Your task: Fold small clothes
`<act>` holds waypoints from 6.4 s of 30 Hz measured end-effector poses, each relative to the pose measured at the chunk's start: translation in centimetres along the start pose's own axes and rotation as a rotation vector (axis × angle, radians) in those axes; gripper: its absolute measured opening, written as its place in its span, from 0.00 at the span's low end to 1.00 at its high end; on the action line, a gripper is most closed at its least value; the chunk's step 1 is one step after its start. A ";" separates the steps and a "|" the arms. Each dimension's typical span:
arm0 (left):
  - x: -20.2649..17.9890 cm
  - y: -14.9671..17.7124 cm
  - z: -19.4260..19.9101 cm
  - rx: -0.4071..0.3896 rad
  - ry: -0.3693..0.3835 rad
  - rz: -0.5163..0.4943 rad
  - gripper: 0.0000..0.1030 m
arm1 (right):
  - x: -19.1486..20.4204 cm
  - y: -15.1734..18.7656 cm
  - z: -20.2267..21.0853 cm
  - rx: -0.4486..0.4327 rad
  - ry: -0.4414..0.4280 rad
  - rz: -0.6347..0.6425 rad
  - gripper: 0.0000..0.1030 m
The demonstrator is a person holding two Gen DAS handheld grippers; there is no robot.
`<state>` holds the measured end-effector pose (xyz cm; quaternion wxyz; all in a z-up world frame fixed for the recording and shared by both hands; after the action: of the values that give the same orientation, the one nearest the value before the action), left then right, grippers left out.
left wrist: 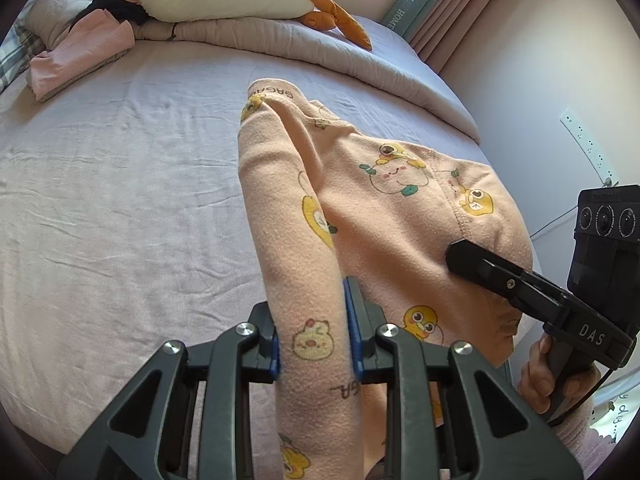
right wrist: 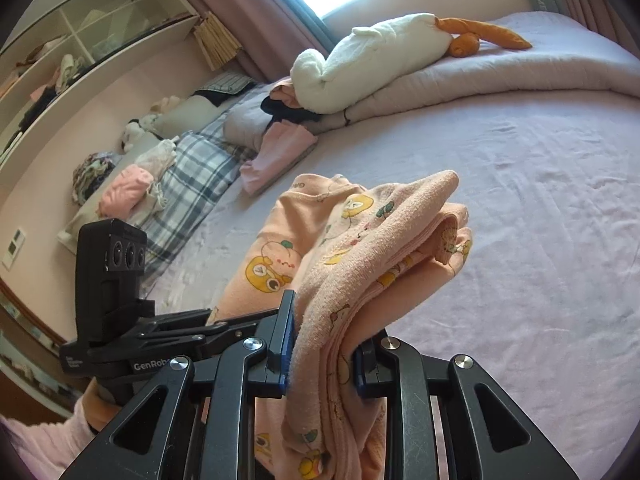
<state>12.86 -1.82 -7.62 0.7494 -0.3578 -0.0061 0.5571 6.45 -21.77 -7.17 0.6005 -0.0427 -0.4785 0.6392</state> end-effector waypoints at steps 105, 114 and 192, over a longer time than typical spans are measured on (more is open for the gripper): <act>1.2 0.0 6.5 -0.155 -0.103 0.029 0.25 | 7.7 -1.2 -1.5 -0.017 -0.002 0.219 0.24; 1.9 -0.4 6.2 -0.153 -0.113 0.040 0.25 | 7.7 -1.7 -2.0 -0.011 0.000 0.222 0.24; 9.3 -7.3 -1.5 -0.095 -0.174 0.059 0.25 | 5.6 -5.5 -11.6 0.039 0.039 0.214 0.24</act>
<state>23.10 4.22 -8.39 0.7114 -0.3433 -0.0871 0.6070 16.26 -11.77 -6.85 0.5387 -0.0944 -0.4467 0.7081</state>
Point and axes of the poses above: each gripper's, at about its wrist camera, not at the fingertips, and z roughly against the way its jaws point, x to its left, y to its underside, the point moved 2 cm from there along -z, roughly the way its jaws point, and after that the axes turned 1 degree about -z, right-handed, at the moved point
